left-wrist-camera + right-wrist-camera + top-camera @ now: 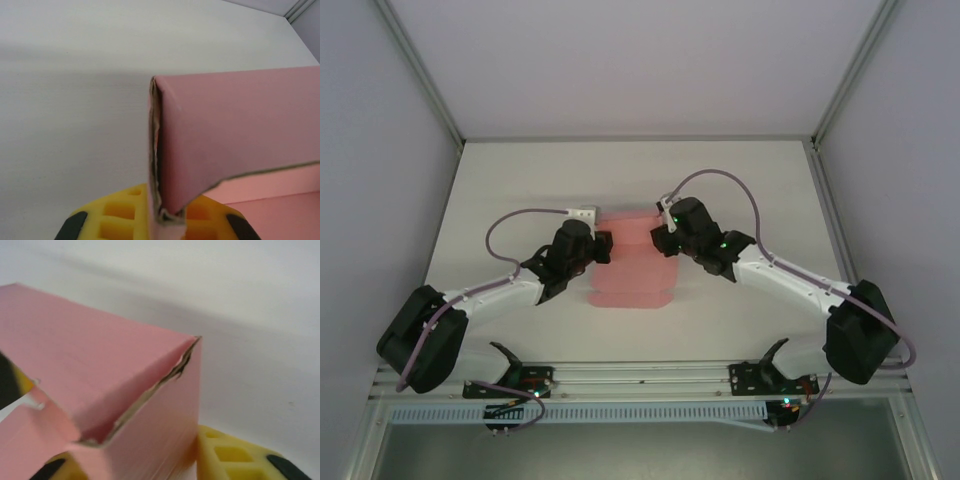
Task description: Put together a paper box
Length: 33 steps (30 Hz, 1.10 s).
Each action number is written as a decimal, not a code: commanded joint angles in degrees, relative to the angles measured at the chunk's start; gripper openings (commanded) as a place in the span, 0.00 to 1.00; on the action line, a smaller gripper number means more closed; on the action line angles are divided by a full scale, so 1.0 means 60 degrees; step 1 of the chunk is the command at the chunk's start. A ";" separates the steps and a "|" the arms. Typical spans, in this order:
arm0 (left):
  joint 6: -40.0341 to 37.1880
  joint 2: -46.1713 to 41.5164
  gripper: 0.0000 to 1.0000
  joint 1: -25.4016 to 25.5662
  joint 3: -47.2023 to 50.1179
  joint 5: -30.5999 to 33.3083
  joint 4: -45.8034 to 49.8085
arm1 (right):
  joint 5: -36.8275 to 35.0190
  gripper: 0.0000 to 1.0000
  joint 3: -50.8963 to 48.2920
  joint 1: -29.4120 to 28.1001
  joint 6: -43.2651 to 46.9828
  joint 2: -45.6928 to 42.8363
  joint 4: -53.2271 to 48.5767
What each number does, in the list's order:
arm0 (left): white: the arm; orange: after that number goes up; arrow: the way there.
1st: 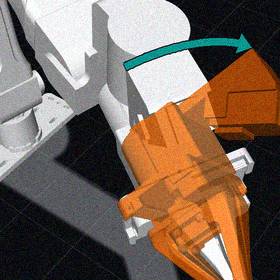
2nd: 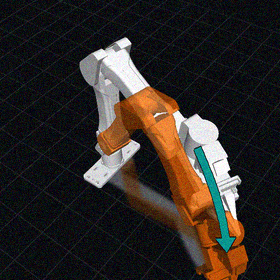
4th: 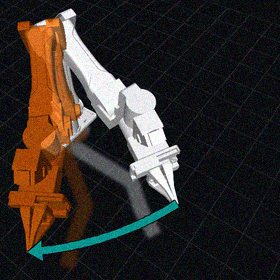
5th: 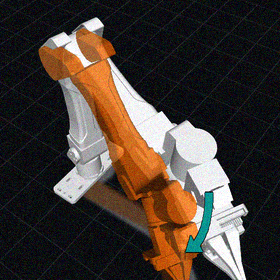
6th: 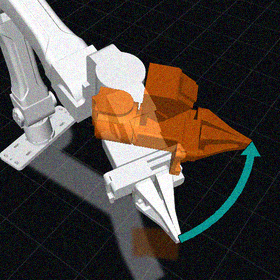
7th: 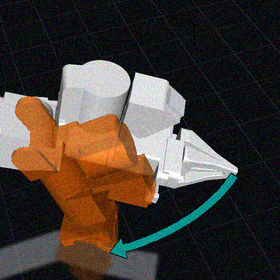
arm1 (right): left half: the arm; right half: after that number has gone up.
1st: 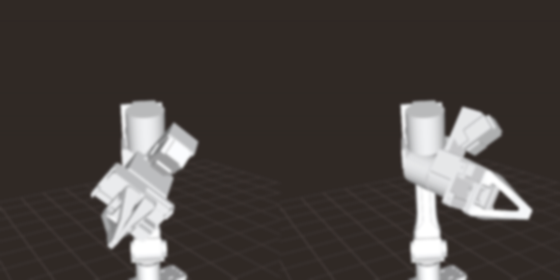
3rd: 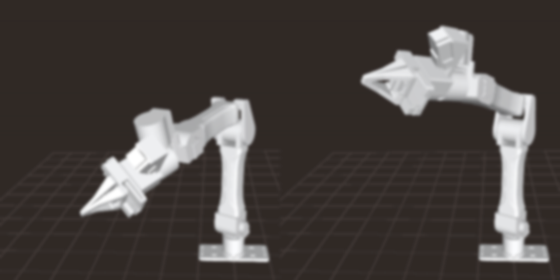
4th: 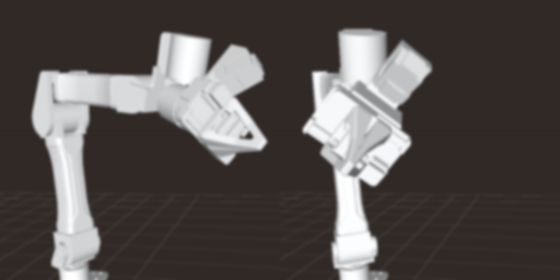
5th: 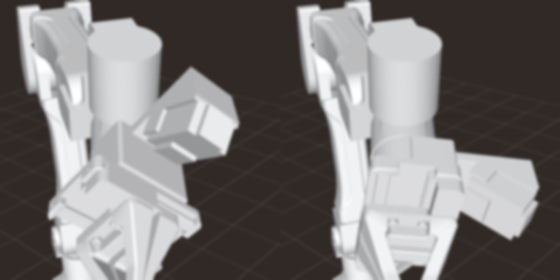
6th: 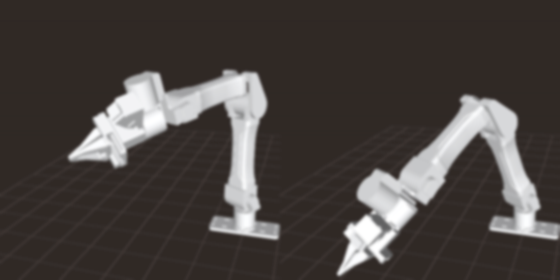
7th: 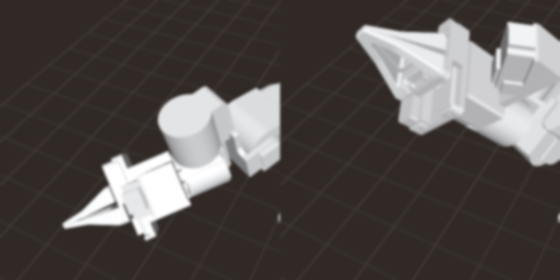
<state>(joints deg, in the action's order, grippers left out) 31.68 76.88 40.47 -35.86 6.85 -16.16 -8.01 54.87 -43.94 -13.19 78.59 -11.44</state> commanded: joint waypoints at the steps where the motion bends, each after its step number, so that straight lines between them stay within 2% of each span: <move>1: 0.0528 -0.0026 0.00 0.0143 -0.0374 0.0319 0.0078 | -0.3087 0.17 0.0419 -0.0118 -0.0914 0.0545 -0.0458; 5: 0.1200 0.0257 0.00 0.0406 -0.0986 0.1672 0.1413 | -0.5521 0.05 0.1126 -0.0123 -0.1548 0.1588 -0.1761; 8: 0.1985 0.0539 0.00 0.0418 -0.1421 0.2380 0.2506 | -0.7063 0.01 0.1686 -0.0123 -0.1720 0.2358 -0.2795; 14: 0.2968 0.1028 0.00 0.0021 -0.2195 0.3414 0.5082 | -0.9524 0.00 0.1933 0.0104 -0.1375 0.2906 -0.3971; 16: 0.3231 0.1049 0.00 -0.0251 -0.2117 0.3517 0.5597 | -0.9969 0.00 0.1834 0.0289 -0.1361 0.2804 -0.4153; 20: 0.3814 0.1117 0.00 -0.0486 -0.2051 0.4514 0.7114 | -1.1033 0.00 0.1530 0.0643 -0.1218 0.2571 -0.4251; 22: 0.4166 0.1128 0.00 -0.0509 -0.1988 0.4945 0.7758 | -1.1425 0.00 0.1592 0.0717 -0.1704 0.2555 -0.4763; 24: 0.4203 0.1039 0.00 -0.0528 -0.1802 0.4964 0.7746 | -1.1540 0.00 0.1480 0.0759 -0.1709 0.2520 -0.4611; 27: 0.3715 0.0718 0.00 -0.0532 -0.1476 0.4127 0.6815 | -1.1425 0.00 0.1516 0.0735 -0.1810 0.2561 -0.4464; 28: 0.3199 0.0641 0.00 -0.0498 -0.1426 0.3622 0.6229 | -1.1184 0.00 0.1480 0.0692 -0.1659 0.2591 -0.4190; 30: 0.2716 0.0542 0.00 -0.0340 -0.1436 0.2970 0.5432 | -1.0130 0.00 0.1303 0.0644 -0.1305 0.2471 -0.3363; 31: 0.2309 0.0504 0.00 -0.0226 -0.1476 0.2627 0.4952 | -0.9187 0.01 0.1008 0.0572 -0.0725 0.2268 -0.2476; 33: 0.2009 0.0512 0.00 -0.0063 -0.1652 0.2283 0.4451 | -0.7479 0.07 0.0401 0.0458 -0.0620 0.1829 -0.1130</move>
<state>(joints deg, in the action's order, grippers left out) 45.65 82.91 43.66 -47.94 11.25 0.86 -40.69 62.52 -48.01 -18.94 92.92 -15.88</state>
